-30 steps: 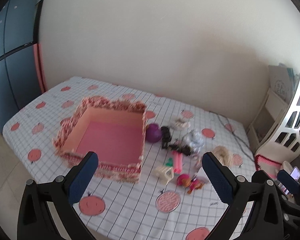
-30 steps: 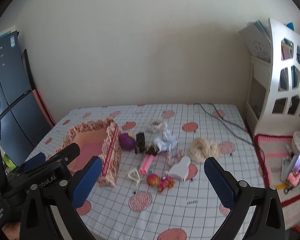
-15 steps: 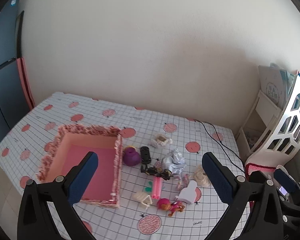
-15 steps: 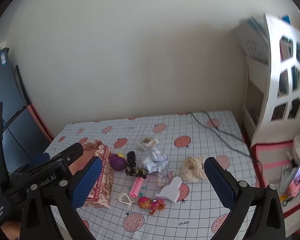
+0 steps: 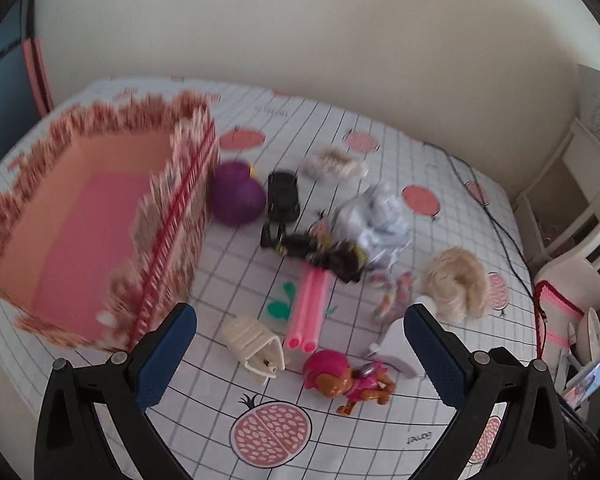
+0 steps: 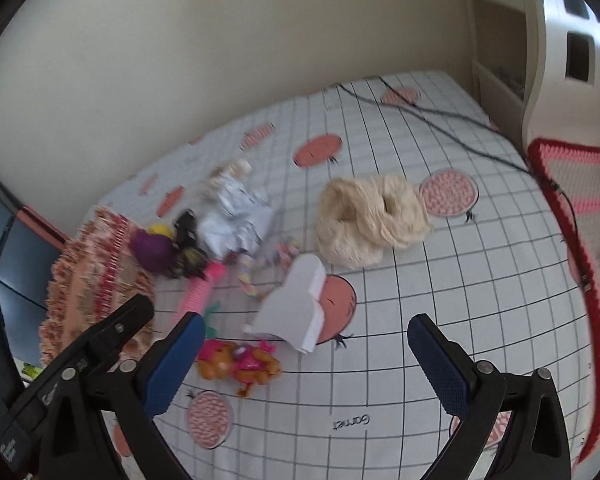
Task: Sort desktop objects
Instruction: 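Grasp the white paper cutout with the right tool while the left tool grasps the white basket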
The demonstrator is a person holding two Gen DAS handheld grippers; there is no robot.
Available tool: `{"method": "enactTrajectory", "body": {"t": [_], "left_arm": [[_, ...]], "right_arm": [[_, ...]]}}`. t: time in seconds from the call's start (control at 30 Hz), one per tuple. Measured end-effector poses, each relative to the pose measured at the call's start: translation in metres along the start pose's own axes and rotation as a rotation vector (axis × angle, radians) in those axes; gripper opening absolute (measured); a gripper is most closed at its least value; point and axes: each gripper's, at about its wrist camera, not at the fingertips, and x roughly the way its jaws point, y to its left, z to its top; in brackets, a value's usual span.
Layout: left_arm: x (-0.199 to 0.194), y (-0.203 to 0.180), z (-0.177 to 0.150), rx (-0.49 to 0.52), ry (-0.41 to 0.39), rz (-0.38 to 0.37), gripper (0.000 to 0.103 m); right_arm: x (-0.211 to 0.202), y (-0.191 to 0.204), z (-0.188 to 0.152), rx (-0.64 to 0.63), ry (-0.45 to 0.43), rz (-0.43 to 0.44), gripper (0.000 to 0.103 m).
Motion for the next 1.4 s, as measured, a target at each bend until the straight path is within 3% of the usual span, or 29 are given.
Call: {"method": "enactTrajectory", "body": {"t": [0.13, 0.63, 1.1, 1.27, 1.4], "left_arm": [[0.024, 0.010, -0.008, -0.059, 0.068, 0.017, 0.103], [0.046, 0.034, -0.022, -0.166, 0.179, 0.089, 0.102], [0.048, 0.044, -0.024, -0.209, 0.202, 0.064, 0.099], [0.047, 0.044, -0.026, -0.193, 0.208, 0.071, 0.098], [0.047, 0.043, -0.024, -0.177, 0.207, 0.082, 0.096]], "right_arm": [[0.016, -0.002, 0.000, 0.026, 0.026, 0.022, 0.099], [0.058, 0.003, 0.003, 0.080, 0.103, 0.026, 0.092], [0.072, 0.024, -0.003, -0.003, 0.106, -0.095, 0.086], [0.070, 0.020, -0.004, -0.067, 0.104, -0.188, 0.066], [0.066, 0.011, -0.003, -0.043, 0.100, -0.192, 0.063]]}}
